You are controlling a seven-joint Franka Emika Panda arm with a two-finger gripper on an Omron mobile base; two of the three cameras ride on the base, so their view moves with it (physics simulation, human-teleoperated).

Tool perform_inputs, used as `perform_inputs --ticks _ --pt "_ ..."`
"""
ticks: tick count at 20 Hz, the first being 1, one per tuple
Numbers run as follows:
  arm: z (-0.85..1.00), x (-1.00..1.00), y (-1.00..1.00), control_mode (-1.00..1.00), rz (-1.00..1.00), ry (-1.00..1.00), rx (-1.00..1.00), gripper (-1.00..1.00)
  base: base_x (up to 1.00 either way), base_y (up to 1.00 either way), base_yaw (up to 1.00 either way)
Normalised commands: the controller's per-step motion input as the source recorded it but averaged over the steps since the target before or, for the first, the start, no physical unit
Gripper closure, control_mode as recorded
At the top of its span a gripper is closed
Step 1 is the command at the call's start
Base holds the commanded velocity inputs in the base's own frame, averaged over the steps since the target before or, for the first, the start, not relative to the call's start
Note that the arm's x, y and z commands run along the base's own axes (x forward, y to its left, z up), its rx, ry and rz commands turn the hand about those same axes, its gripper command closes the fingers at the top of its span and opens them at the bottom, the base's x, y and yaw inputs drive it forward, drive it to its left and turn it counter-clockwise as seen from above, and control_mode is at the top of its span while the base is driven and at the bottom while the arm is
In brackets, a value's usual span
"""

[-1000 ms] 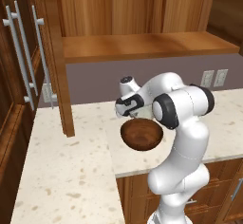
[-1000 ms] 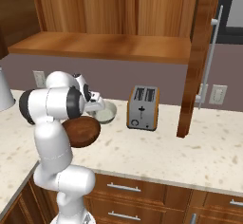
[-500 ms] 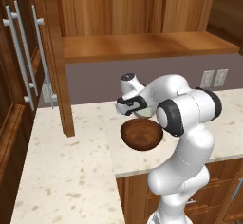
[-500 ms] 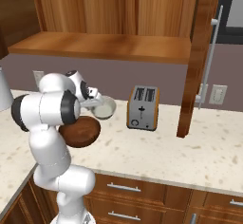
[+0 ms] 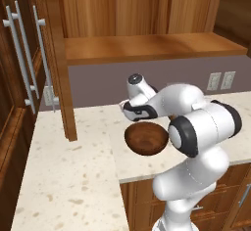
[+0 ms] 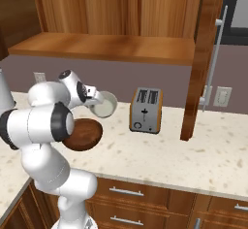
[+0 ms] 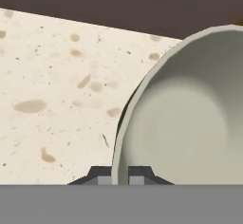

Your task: Pick up the bowls on the counter and stack them on top of one another in the open cabinet. Place the smaller bowl on top of the larger bowl.

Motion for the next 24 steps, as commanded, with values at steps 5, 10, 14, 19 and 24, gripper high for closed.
perform_inputs --ticks 5,10,14,19,24 --pt "0.32 -0.40 0.04 -1.00 0.00 -0.03 0.00 1.00 0.00 0.00 0.00" --pt "0.25 -0.46 0.11 -1.00 0.00 0.00 0.00 1.00 0.00 0.00 0.00" --pt "0.18 -0.47 0.12 -1.00 0.00 0.00 0.00 1.00 0.00 0.00 0.00" --pt "0.04 -0.47 0.06 -1.00 0.00 0.02 0.00 1.00 0.00 0.00 0.00" --pt "-0.05 -0.32 0.00 -1.00 0.00 0.06 -0.03 1.00 0.00 0.00 0.00"
